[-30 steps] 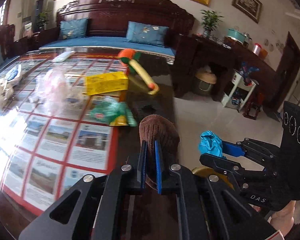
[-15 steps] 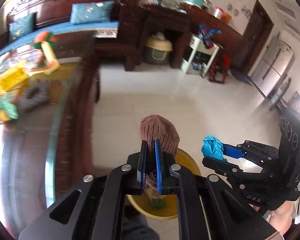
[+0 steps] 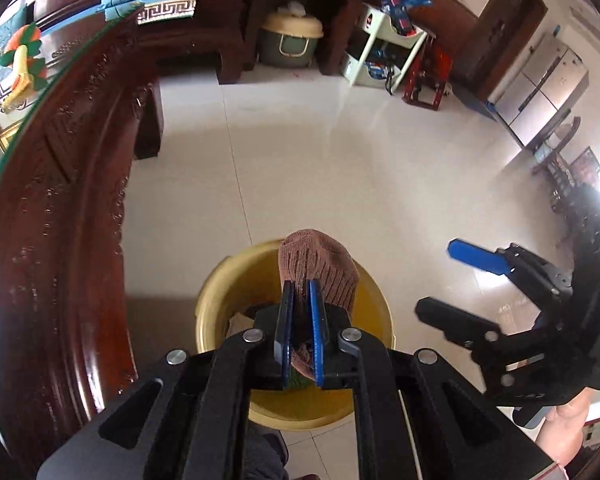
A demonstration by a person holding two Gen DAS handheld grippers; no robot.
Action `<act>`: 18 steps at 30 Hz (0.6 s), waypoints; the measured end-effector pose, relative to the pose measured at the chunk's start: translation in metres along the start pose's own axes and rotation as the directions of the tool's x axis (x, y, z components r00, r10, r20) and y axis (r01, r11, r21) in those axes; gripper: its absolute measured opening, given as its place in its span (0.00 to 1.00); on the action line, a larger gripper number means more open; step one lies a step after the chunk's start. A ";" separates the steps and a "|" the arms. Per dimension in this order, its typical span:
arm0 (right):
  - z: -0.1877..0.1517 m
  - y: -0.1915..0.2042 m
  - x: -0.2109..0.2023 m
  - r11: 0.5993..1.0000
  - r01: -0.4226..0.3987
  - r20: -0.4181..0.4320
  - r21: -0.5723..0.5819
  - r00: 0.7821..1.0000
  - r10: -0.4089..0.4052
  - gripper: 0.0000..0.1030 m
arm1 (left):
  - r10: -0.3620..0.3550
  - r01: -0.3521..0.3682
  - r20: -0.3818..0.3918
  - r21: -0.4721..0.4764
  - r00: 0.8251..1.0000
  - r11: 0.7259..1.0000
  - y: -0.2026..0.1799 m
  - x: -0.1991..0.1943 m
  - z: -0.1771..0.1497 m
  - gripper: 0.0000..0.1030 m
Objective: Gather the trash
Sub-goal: 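Carry both to the yellow bucket, open left gripper while right releases the blue plastic, then return to the table and grasp the green snack bag with the left gripper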
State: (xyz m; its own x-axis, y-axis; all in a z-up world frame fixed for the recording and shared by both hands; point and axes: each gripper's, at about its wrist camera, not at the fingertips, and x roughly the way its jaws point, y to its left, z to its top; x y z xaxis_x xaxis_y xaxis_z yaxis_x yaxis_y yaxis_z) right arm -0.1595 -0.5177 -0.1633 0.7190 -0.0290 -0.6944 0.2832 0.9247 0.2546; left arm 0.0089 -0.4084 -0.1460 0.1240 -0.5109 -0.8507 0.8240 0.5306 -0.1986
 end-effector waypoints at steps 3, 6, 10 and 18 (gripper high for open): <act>-0.003 -0.007 -0.005 1.000 0.001 0.014 0.010 1.000 -0.001 0.73 | -0.006 0.006 -0.017 0.015 1.000 1.000 -0.004 0.008 -0.001 0.08; -0.003 -0.010 -0.011 1.000 0.013 0.032 0.016 0.999 -0.013 0.73 | -0.009 0.010 -0.033 0.018 0.999 1.000 -0.008 0.017 0.002 0.11; -0.002 -0.011 -0.016 1.000 0.026 0.047 0.011 0.999 -0.027 0.75 | -0.003 0.004 -0.042 0.017 0.999 1.000 -0.009 0.022 -0.001 0.29; 0.002 -0.004 -0.022 1.000 0.028 0.060 -0.012 0.998 -0.027 0.75 | 0.001 -0.001 0.010 0.008 1.000 1.000 -0.007 0.008 -0.001 0.69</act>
State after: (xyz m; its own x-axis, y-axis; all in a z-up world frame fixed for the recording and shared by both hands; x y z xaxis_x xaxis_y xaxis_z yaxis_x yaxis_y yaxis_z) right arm -0.1752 -0.5220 -0.1477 0.7478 -0.0765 -0.6595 0.2953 0.9280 0.2273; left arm 0.0041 -0.4153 -0.1518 0.1297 -0.5170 -0.8461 0.8283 0.5256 -0.1942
